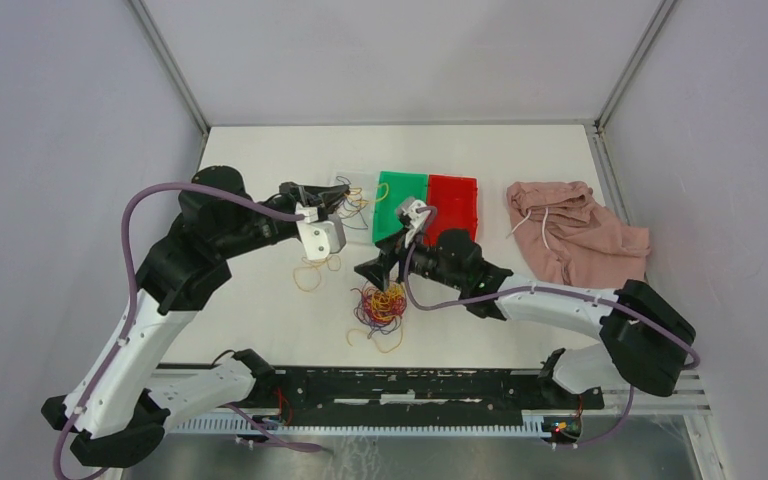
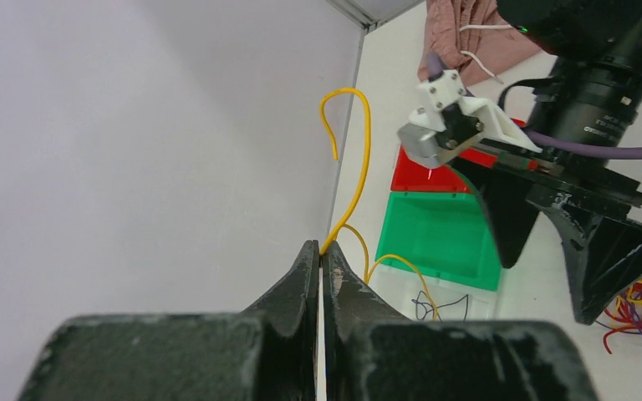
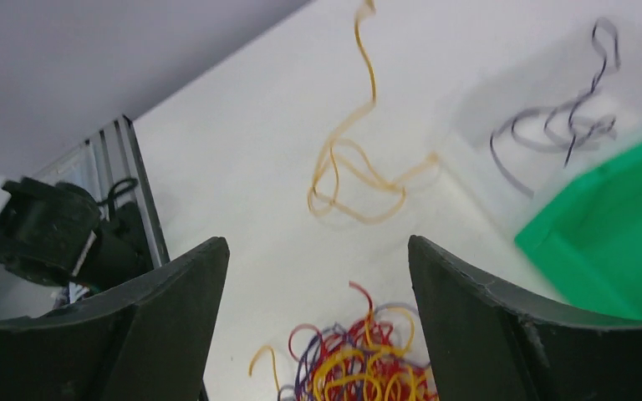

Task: Untangle the cables
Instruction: Untie the cable, then place the cable in the bin.

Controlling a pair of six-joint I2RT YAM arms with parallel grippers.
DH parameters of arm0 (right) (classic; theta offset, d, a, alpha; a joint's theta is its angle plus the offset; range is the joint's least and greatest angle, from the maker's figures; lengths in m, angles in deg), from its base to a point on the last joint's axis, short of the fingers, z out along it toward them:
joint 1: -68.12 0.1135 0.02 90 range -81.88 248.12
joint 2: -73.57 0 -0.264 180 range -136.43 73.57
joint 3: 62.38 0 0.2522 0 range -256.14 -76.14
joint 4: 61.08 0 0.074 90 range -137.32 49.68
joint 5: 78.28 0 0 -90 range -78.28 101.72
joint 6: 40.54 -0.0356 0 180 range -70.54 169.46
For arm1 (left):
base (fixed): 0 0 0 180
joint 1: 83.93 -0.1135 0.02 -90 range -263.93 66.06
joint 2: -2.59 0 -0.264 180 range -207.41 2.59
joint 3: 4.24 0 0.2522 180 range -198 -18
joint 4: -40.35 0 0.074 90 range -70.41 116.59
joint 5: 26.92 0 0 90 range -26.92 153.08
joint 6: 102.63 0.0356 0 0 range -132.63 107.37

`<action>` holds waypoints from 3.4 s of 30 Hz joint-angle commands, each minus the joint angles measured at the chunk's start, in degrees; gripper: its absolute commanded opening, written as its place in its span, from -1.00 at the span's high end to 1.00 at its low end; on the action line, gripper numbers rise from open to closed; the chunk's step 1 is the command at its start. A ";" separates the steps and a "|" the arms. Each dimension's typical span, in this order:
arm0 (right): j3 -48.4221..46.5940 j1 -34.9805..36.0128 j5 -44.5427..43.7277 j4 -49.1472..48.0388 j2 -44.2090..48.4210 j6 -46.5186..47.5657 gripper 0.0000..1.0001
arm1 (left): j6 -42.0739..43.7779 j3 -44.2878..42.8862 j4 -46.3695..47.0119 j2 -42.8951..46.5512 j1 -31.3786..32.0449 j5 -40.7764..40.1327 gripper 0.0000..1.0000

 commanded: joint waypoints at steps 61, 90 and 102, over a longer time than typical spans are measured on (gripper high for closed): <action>-27.10 -12.01 10.54 -17.11 -30.85 -27.61 1.00 | -1.88 6.17 6.81 9.15 0.26 -16.37 0.94; -54.66 -39.14 14.57 39.42 -8.75 -9.72 0.99 | -1.72 19.01 -2.13 3.64 0.21 -16.55 -0.44; -49.67 -39.17 9.42 41.90 -9.87 -1.47 0.99 | -1.91 18.66 -2.44 5.24 0.24 -16.89 -0.44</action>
